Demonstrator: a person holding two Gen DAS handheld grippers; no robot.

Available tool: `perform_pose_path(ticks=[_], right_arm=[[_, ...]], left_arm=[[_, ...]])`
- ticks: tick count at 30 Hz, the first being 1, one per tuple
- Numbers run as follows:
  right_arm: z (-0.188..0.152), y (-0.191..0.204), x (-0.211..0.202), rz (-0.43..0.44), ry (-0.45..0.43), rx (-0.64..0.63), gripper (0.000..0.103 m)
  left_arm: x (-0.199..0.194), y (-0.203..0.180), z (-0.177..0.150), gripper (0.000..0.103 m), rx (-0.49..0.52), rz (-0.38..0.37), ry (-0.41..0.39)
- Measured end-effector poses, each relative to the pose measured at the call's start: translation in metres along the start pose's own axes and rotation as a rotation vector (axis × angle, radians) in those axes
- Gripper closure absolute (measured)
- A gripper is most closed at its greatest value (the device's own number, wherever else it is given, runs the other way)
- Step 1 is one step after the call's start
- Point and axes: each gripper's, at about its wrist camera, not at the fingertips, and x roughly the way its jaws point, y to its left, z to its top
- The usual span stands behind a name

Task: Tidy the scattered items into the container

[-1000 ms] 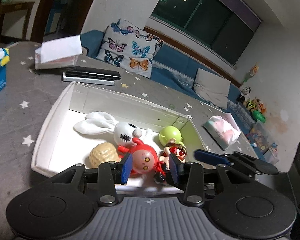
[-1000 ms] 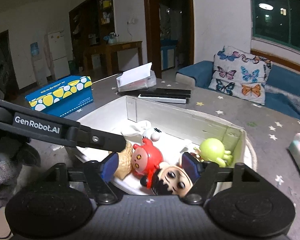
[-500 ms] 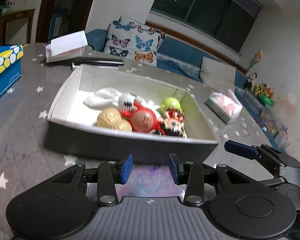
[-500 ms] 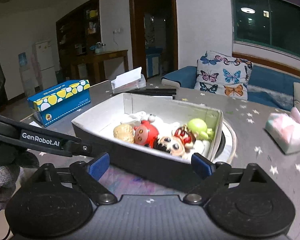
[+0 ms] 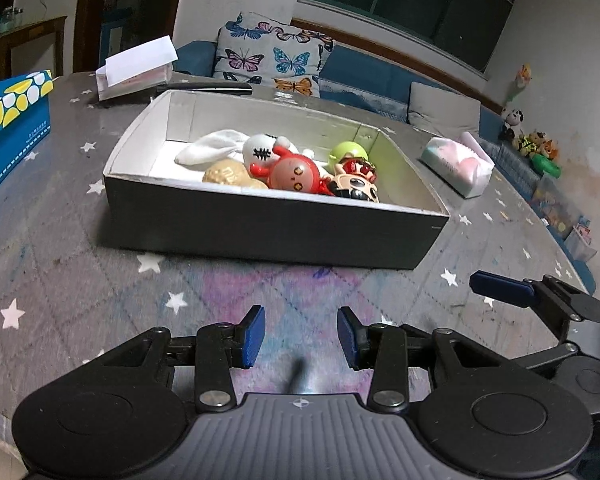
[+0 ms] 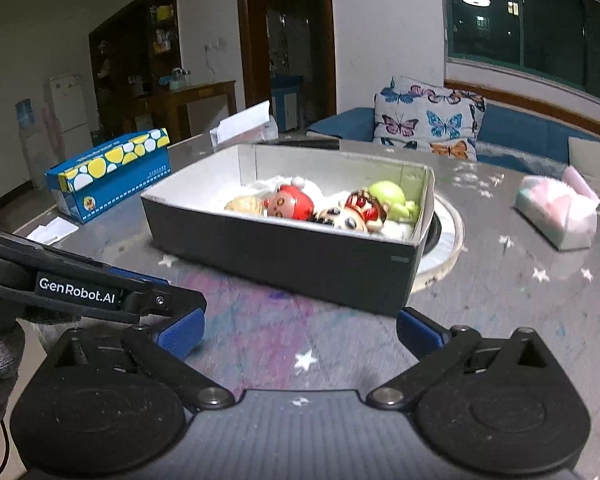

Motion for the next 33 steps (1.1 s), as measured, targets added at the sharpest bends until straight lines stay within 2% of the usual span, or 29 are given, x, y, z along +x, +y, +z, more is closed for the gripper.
perform_pose_path(ticks=[12, 22, 33], right_arm=[[-0.011, -0.002, 0.010, -0.026, 0.051, 0.058, 0.000], [-0.011, -0.002, 0.015, -0.058, 0.063, 0.068, 0.000], [-0.012, -0.004, 0.020, -0.071, 0.077, 0.073, 0.000]], left_arm=[[0.007, -0.001, -0.006, 0.061, 0.012, 0.002, 0.027], [0.012, 0.000, -0.006, 0.061, 0.028, 0.075, 0.026], [0.016, 0.001, -0.007, 0.062, 0.018, 0.088, 0.028]])
